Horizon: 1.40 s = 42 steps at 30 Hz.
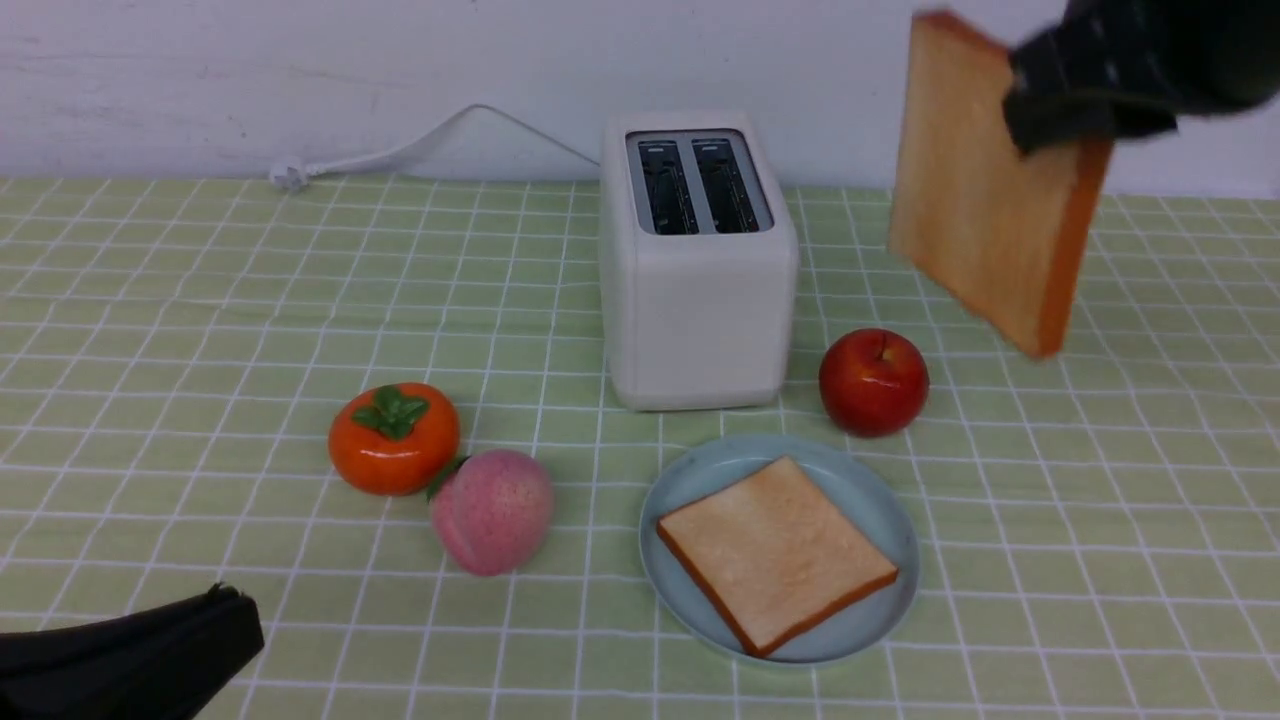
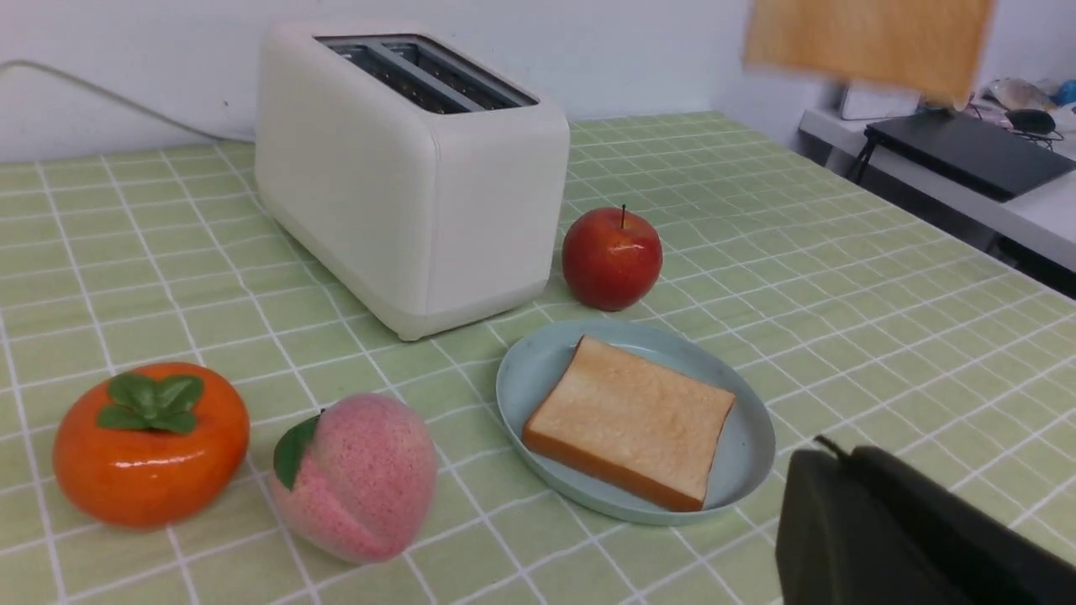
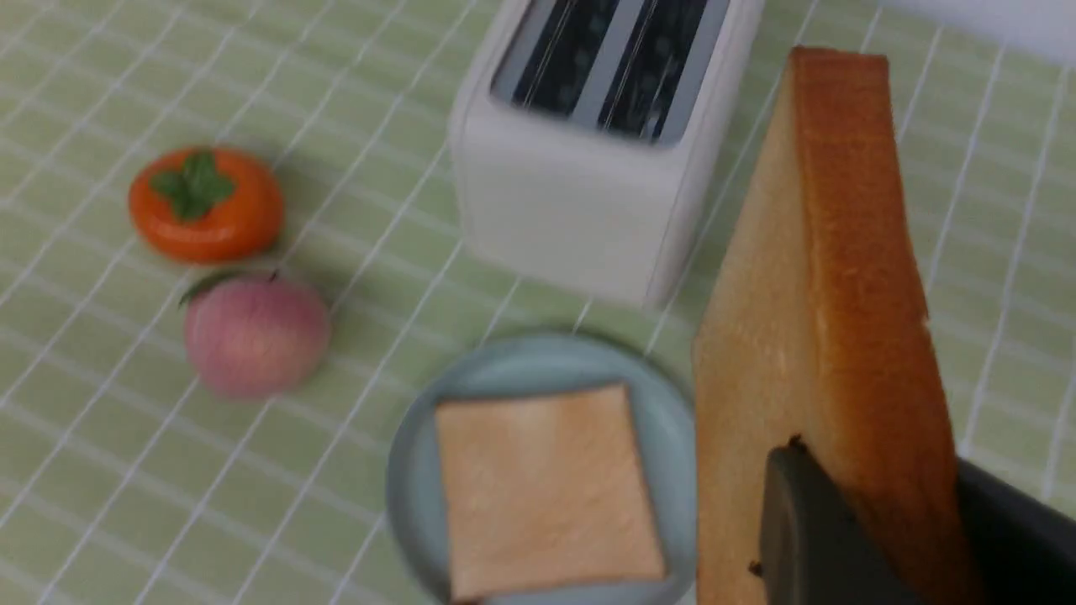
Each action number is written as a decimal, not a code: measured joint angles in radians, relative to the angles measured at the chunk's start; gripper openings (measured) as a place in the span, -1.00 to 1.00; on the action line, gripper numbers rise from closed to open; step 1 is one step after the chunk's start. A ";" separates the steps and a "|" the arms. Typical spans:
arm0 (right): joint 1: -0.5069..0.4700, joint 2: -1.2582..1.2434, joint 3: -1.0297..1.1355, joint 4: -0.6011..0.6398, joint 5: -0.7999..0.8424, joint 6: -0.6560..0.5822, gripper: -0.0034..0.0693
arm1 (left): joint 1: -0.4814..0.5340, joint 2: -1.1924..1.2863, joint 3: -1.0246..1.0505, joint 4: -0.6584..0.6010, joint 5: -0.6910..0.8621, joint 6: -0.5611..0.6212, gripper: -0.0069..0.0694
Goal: Take toasted bread from bread machine on green coffee tablecloth place on plate.
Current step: 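Place the held slice of bread on top of the slice on the plate with the right gripper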
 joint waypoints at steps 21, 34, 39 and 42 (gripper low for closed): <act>-0.187 0.424 0.250 0.850 -0.123 -0.602 -0.56 | 0.000 0.000 0.000 -0.048 0.003 0.000 -0.85; -0.189 0.444 0.250 0.702 -0.185 -0.525 0.34 | 0.000 0.000 0.000 -0.048 0.003 0.000 -0.83; -0.189 0.358 0.250 0.499 -0.185 -0.410 0.72 | 0.000 0.000 0.000 -0.048 0.002 0.024 -0.82; -0.189 0.244 0.250 0.369 -0.178 -0.332 0.62 | 0.000 0.000 0.000 -0.048 0.002 0.043 -0.82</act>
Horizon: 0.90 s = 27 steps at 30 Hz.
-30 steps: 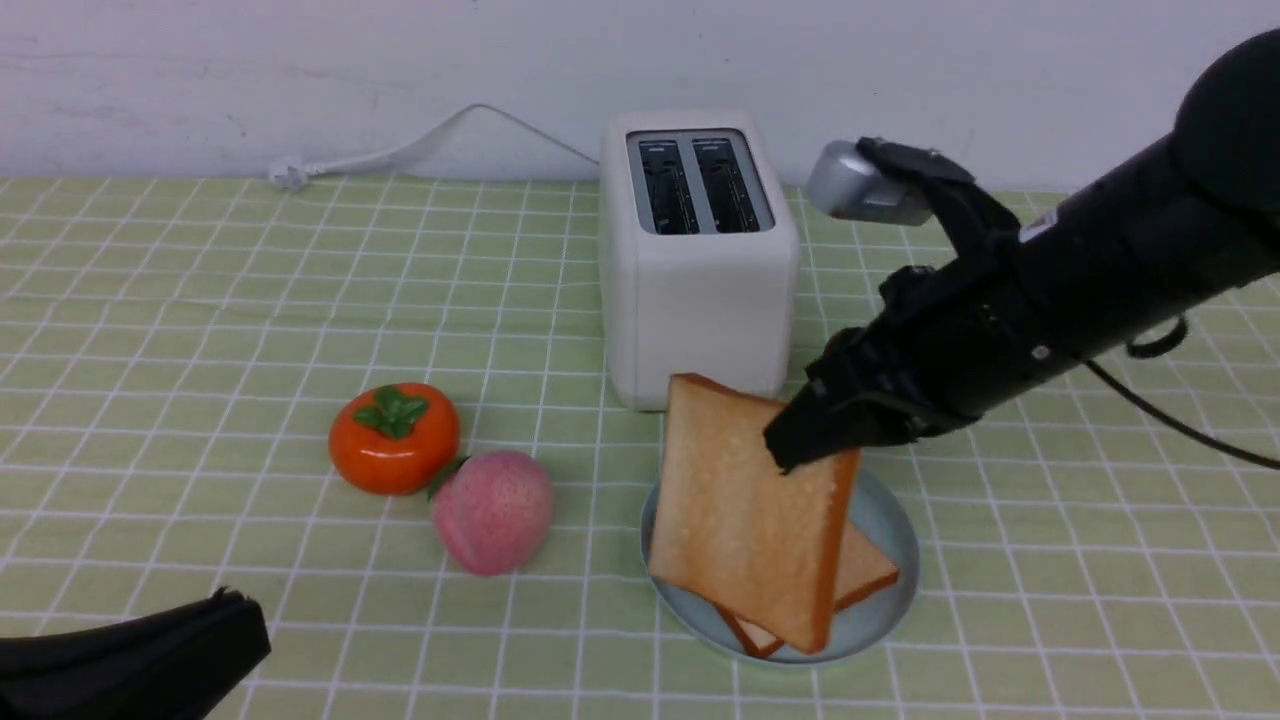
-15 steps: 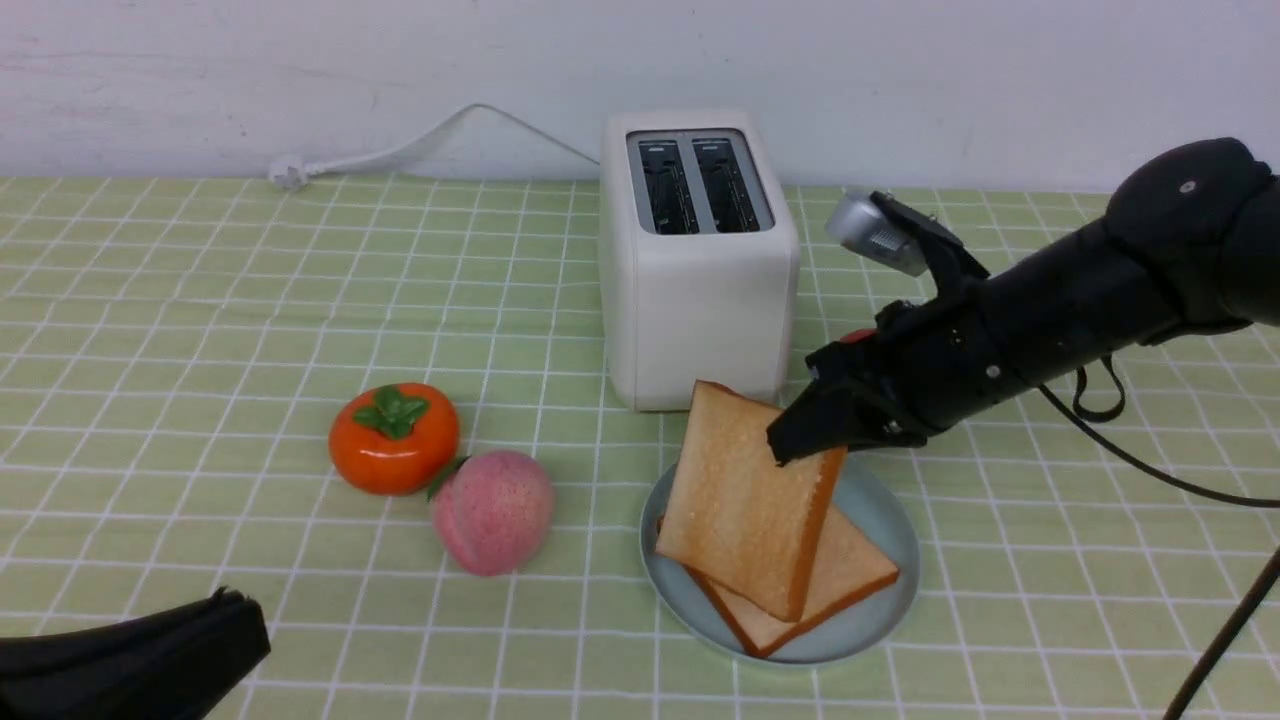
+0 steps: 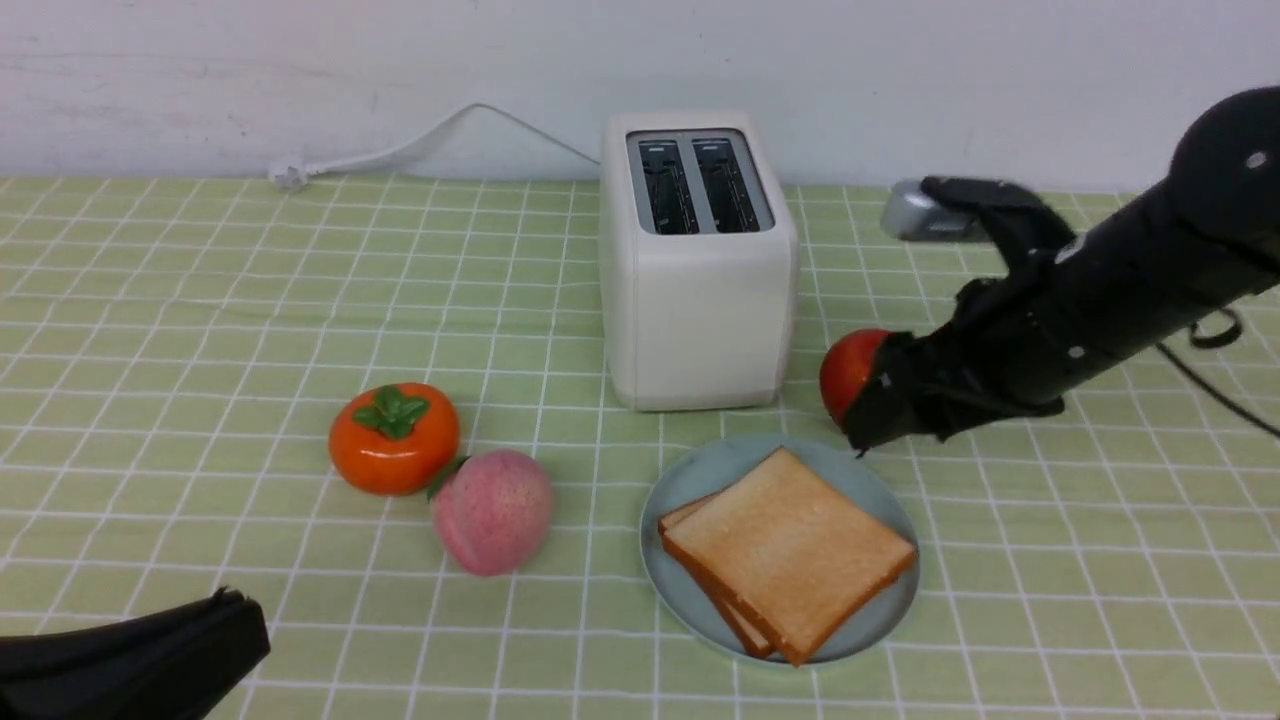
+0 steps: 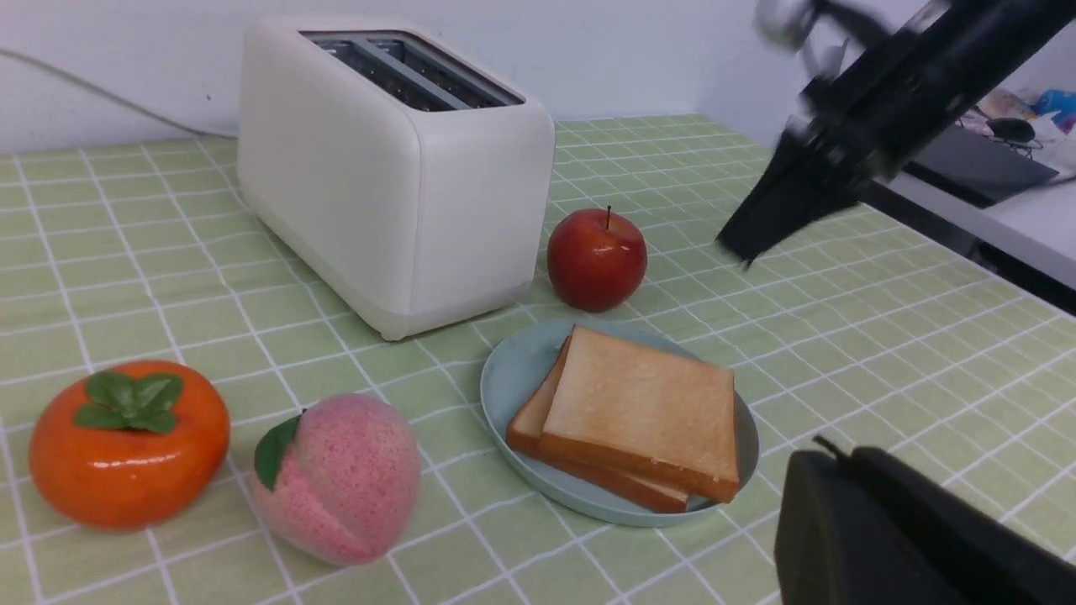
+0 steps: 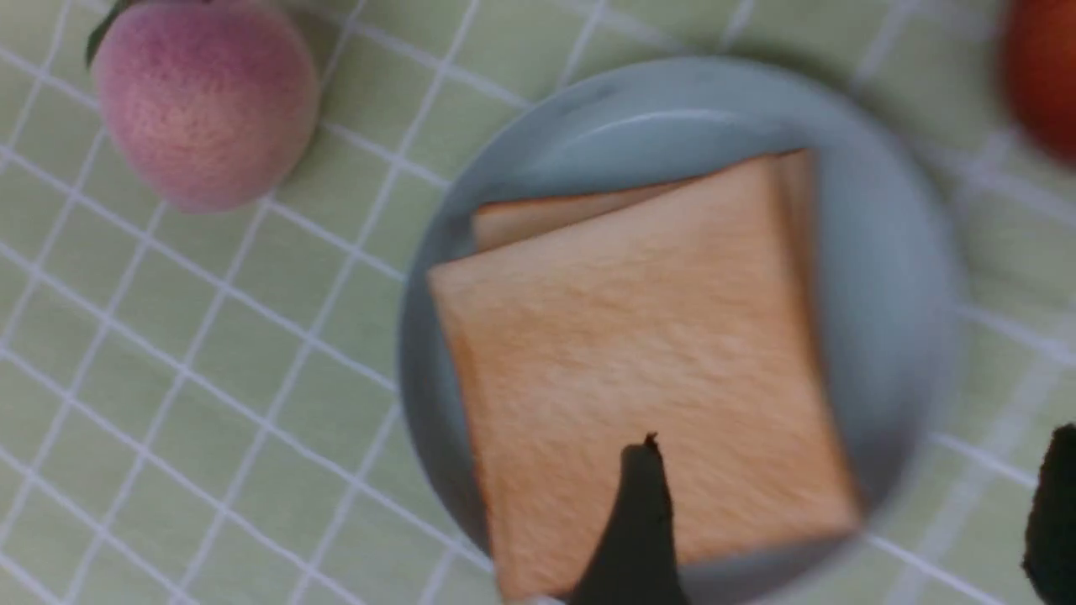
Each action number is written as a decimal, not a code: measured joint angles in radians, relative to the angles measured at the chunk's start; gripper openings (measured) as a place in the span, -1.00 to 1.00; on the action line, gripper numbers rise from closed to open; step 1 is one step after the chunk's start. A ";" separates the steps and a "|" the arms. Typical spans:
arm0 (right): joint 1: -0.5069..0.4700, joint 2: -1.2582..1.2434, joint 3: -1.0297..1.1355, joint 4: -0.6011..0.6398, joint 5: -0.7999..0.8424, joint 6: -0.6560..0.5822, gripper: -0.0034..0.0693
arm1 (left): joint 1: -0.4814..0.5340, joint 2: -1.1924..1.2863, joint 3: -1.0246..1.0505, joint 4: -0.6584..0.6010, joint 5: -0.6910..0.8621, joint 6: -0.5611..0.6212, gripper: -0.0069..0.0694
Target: Take toasted bread from bread machine on green coffee tablecloth place on plate.
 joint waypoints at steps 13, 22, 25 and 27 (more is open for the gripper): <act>0.000 -0.660 0.114 -0.332 0.271 0.293 -0.68 | 0.000 0.000 0.000 -0.015 -0.005 0.006 -0.81; 0.000 -1.167 0.433 -0.396 0.261 0.470 -0.91 | 0.000 0.000 0.000 -0.023 -0.006 0.006 -0.80; 0.000 -1.331 0.569 -0.466 0.181 0.564 -0.91 | 0.000 0.000 0.000 -0.023 -0.006 0.006 -0.78; 0.000 -1.366 0.604 -0.484 0.134 0.582 -0.91 | 0.000 0.000 0.000 -0.023 -0.006 0.006 -0.78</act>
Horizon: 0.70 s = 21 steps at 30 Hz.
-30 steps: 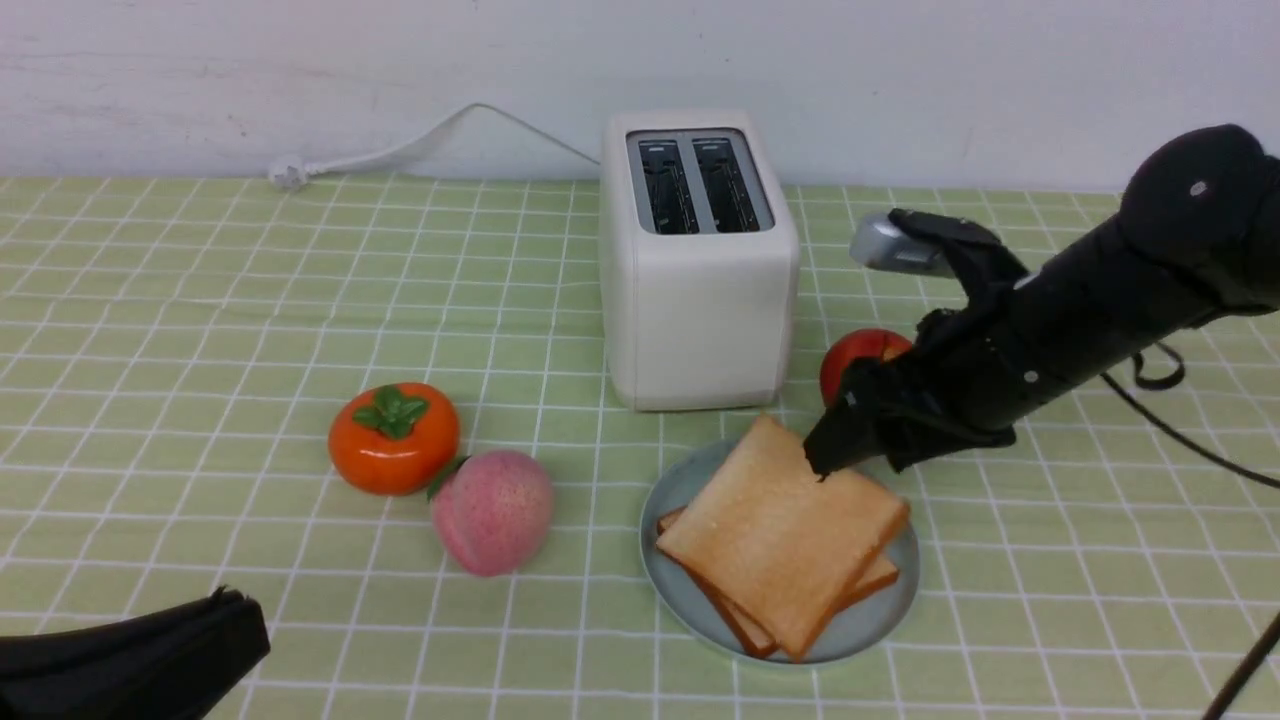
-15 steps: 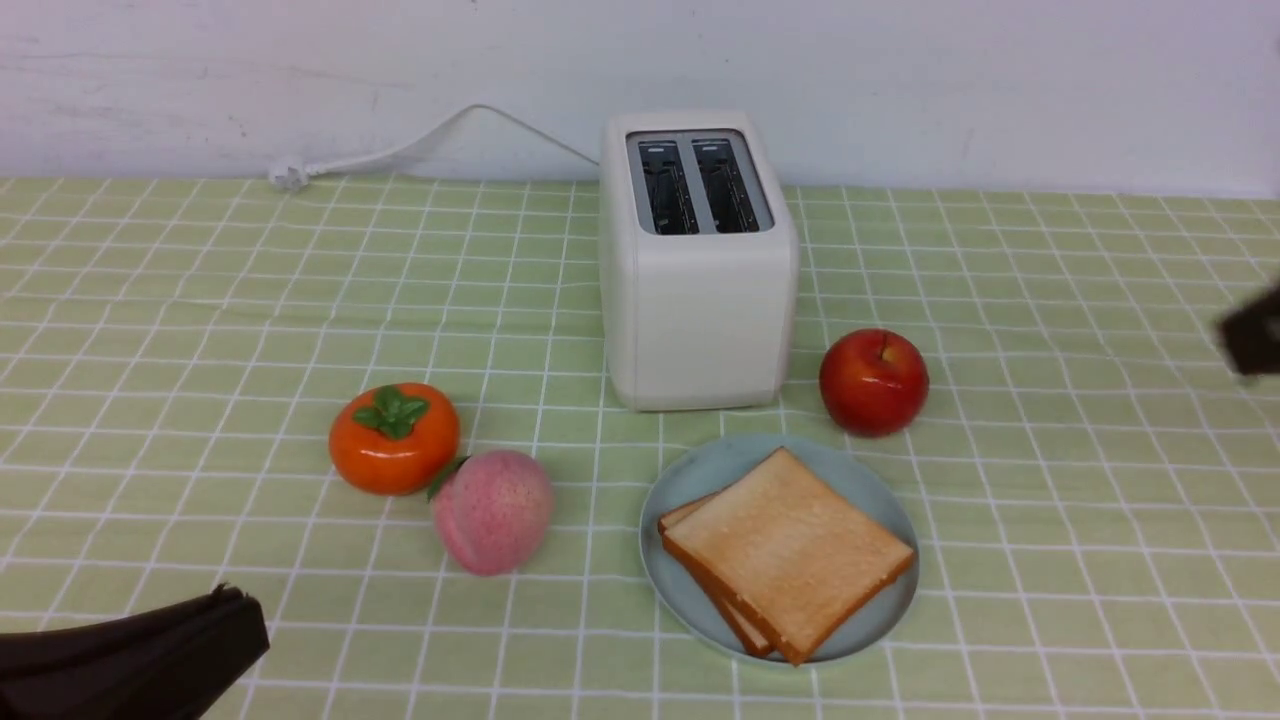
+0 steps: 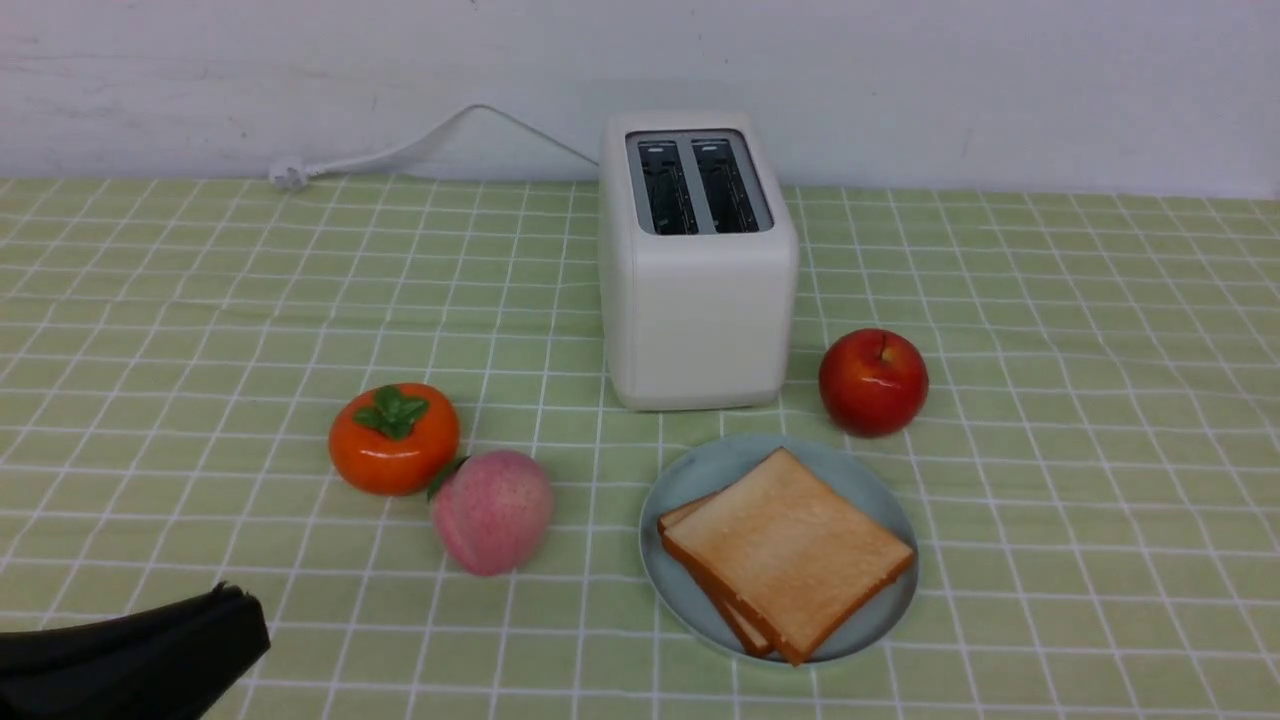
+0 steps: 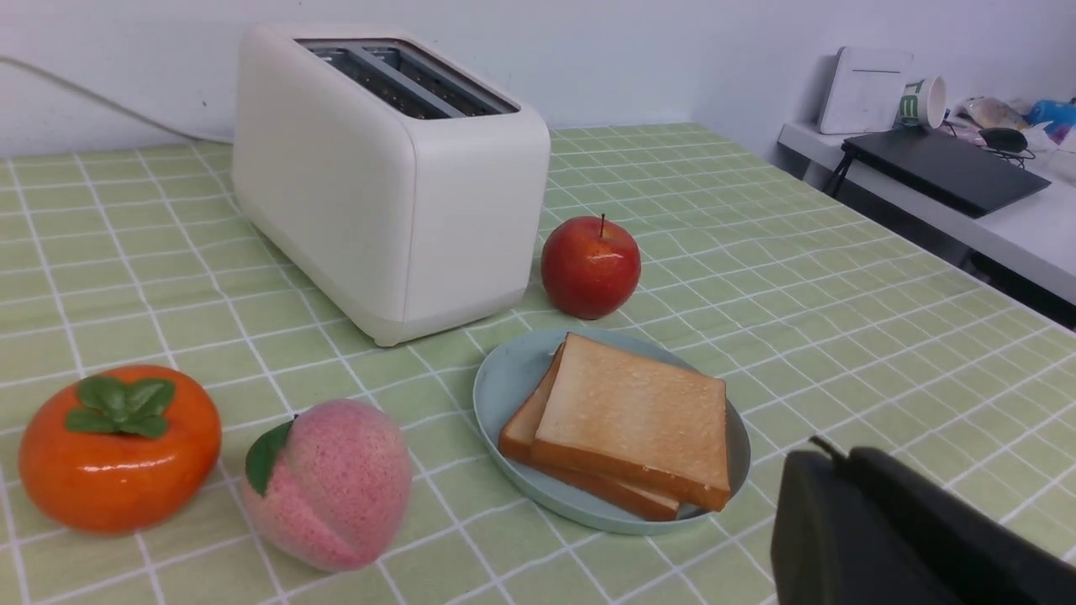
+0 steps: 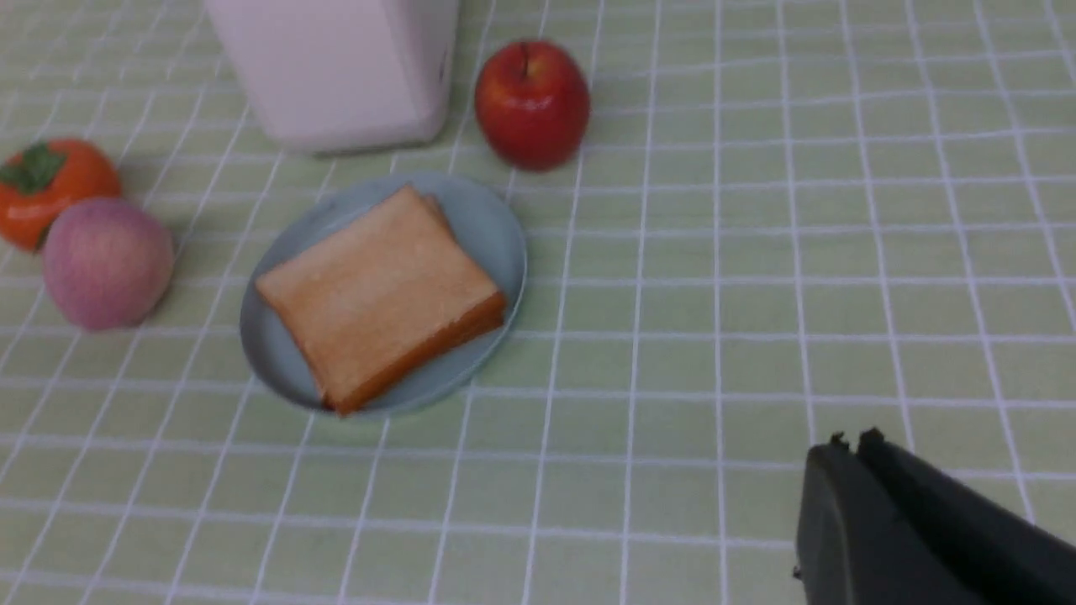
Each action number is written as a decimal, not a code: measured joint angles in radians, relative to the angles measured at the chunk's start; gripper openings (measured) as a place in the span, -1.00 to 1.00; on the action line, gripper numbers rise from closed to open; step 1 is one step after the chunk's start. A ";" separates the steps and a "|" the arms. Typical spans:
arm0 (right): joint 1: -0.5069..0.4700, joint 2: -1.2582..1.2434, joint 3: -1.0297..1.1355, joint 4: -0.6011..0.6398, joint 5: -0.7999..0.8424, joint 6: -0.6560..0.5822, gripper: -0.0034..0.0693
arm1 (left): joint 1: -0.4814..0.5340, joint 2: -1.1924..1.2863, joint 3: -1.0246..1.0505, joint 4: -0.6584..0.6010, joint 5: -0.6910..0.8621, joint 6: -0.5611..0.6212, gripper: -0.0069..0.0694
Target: Take toasted bread from bread machine on green coffee tablecloth place on plate.
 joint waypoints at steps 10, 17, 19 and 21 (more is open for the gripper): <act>0.000 -0.109 0.231 -0.093 -0.250 0.030 -0.90 | 0.000 0.000 0.000 -0.001 0.000 0.000 -0.77; -0.002 -0.109 0.320 -0.100 -0.261 0.031 -0.90 | 0.000 0.000 0.000 -0.001 0.001 0.000 -0.76; -0.018 -0.111 0.340 -0.094 -0.297 0.028 -0.94 | 0.000 0.000 0.000 -0.001 0.001 0.000 -0.76; -0.120 -0.120 0.403 -0.054 -0.416 -0.030 -0.96 | 0.000 0.000 0.000 -0.001 0.003 0.000 -0.75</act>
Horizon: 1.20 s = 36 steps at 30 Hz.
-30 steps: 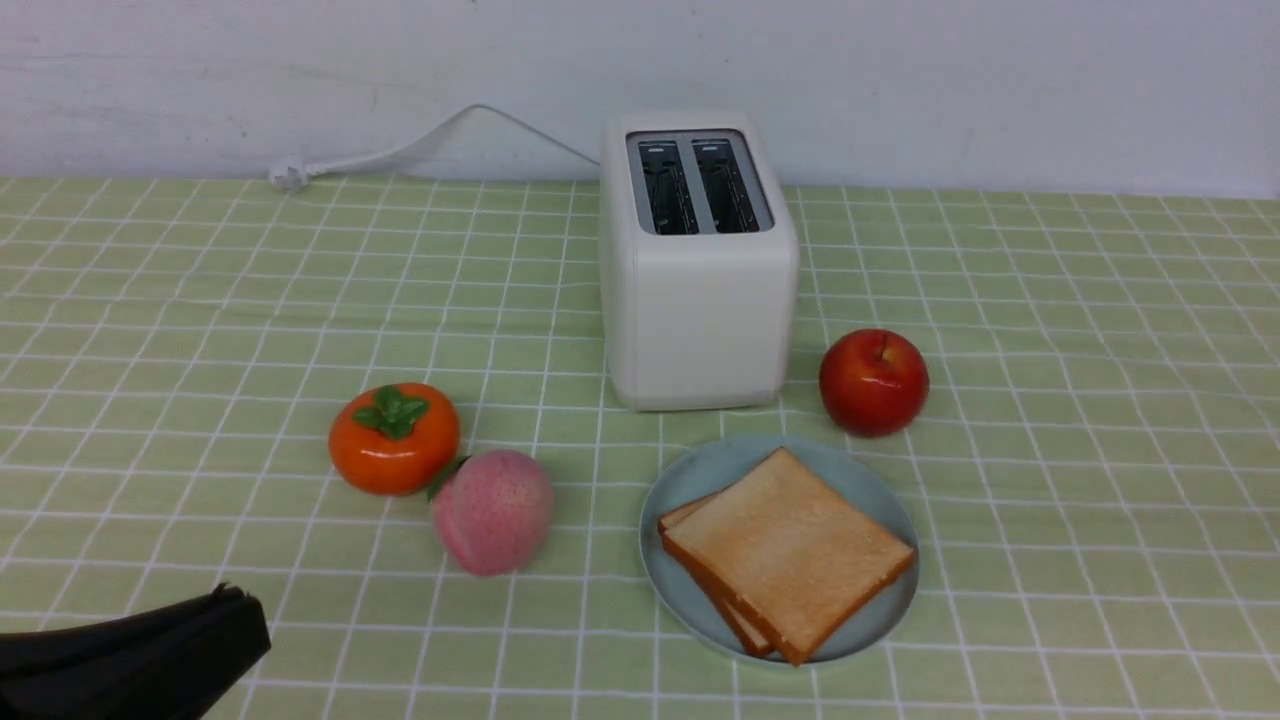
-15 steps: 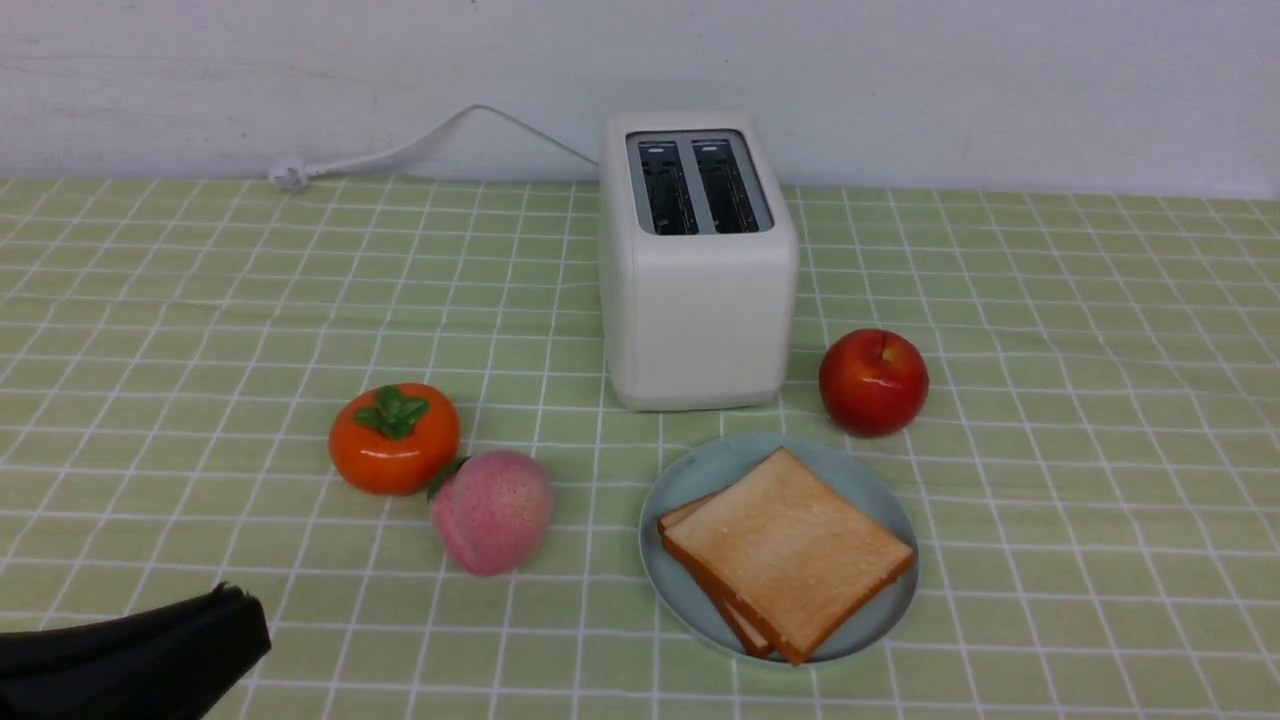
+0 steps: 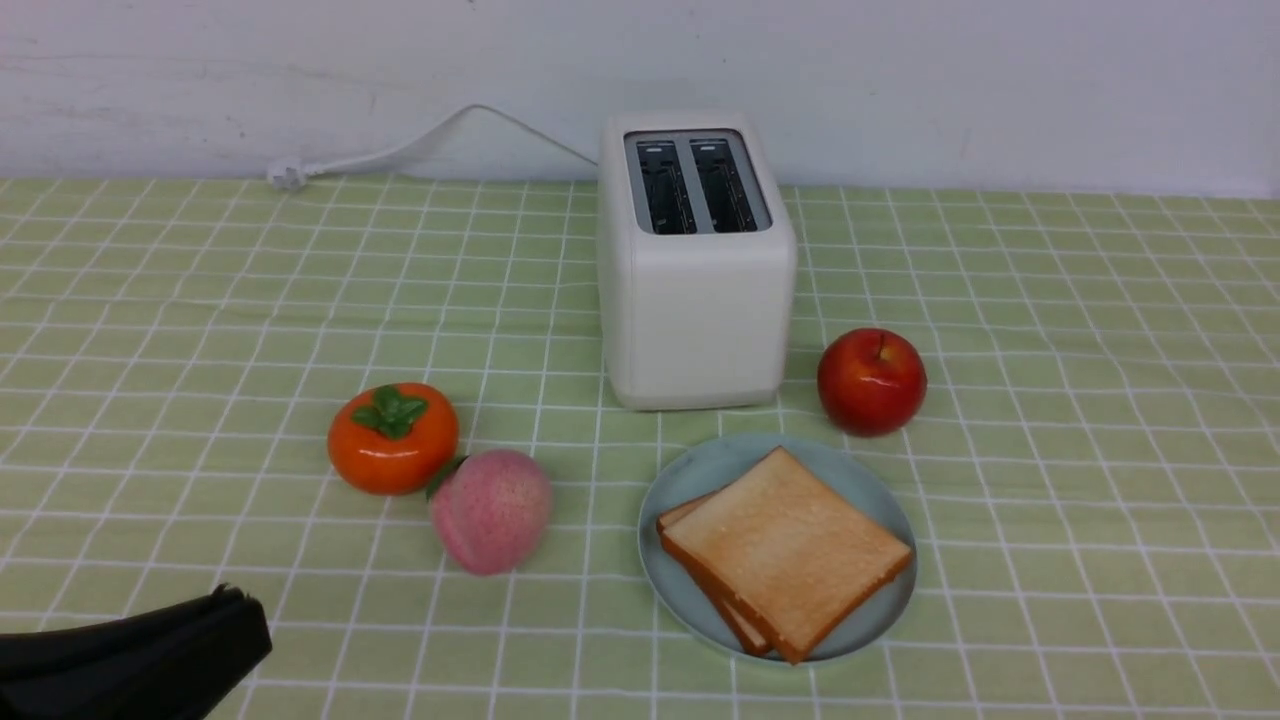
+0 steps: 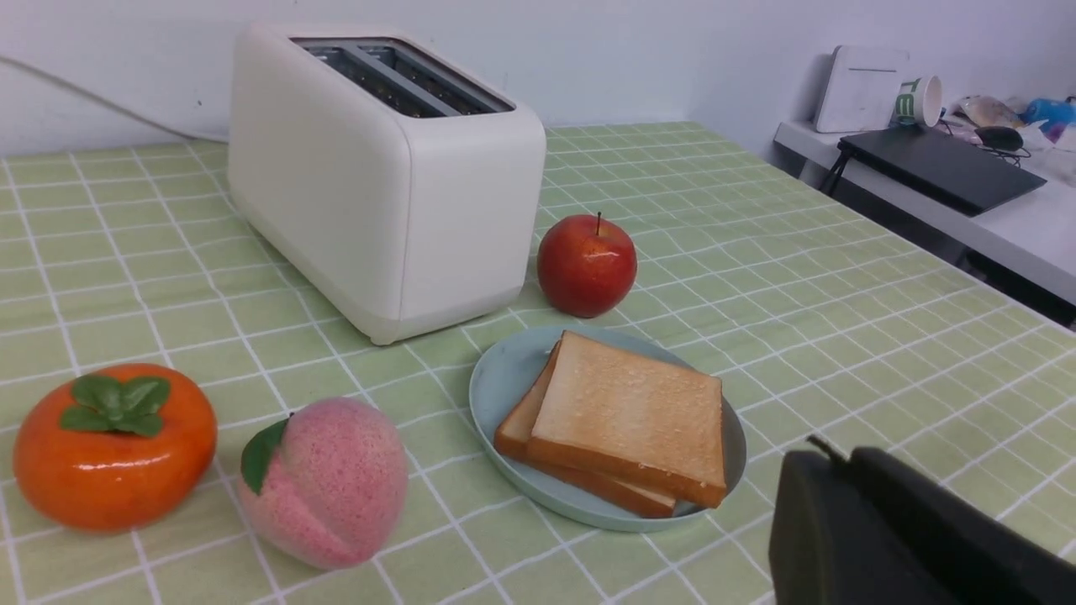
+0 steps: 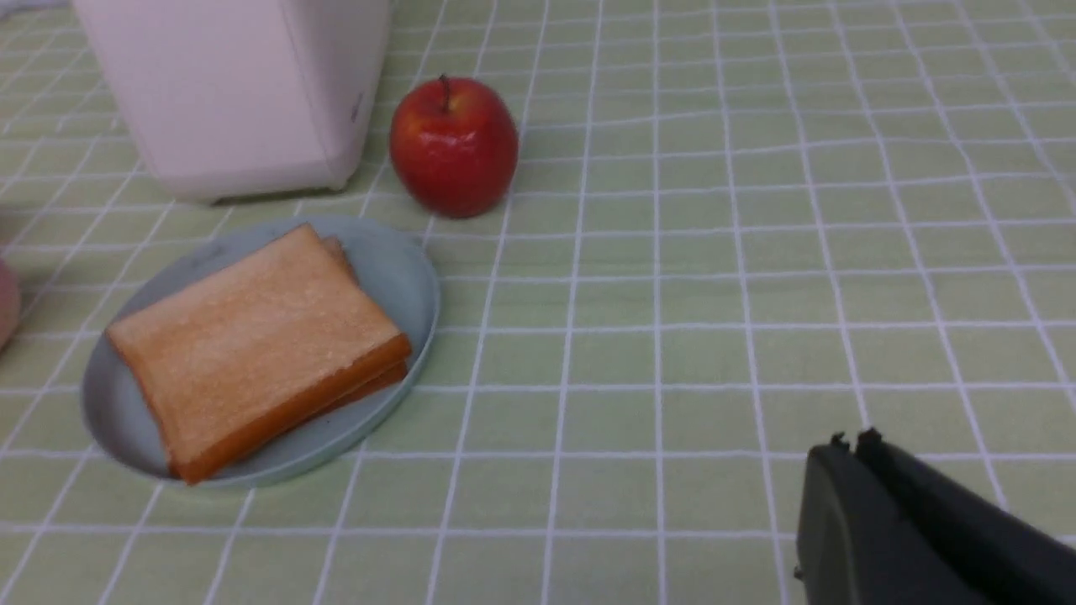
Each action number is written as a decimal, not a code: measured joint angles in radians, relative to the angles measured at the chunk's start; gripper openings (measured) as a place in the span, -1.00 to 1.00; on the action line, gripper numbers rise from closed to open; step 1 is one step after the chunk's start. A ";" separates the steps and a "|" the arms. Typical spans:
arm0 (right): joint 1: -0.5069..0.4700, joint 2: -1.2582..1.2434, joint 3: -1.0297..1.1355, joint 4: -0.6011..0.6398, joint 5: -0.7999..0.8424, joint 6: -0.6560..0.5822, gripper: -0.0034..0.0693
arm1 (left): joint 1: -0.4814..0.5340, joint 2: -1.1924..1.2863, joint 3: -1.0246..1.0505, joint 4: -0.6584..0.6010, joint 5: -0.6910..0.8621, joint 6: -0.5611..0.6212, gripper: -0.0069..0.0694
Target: Take toasted bread from bread machine on green coffee tablecloth place on plate.
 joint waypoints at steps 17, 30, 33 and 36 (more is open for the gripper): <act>-0.138 -0.127 0.315 0.129 -0.192 -0.142 -0.96 | 0.000 0.000 0.001 -0.003 0.005 0.000 -0.71; -0.138 -0.127 0.315 0.129 -0.192 -0.142 -0.96 | 0.000 0.000 0.001 -0.003 0.005 0.000 -0.69; -0.138 -0.127 0.315 0.129 -0.192 -0.142 -0.95 | 0.000 0.000 0.001 -0.003 0.005 0.000 -0.68; -0.138 -0.127 0.315 0.129 -0.192 -0.142 -0.95 | 0.000 0.000 0.001 -0.003 0.005 0.000 -0.67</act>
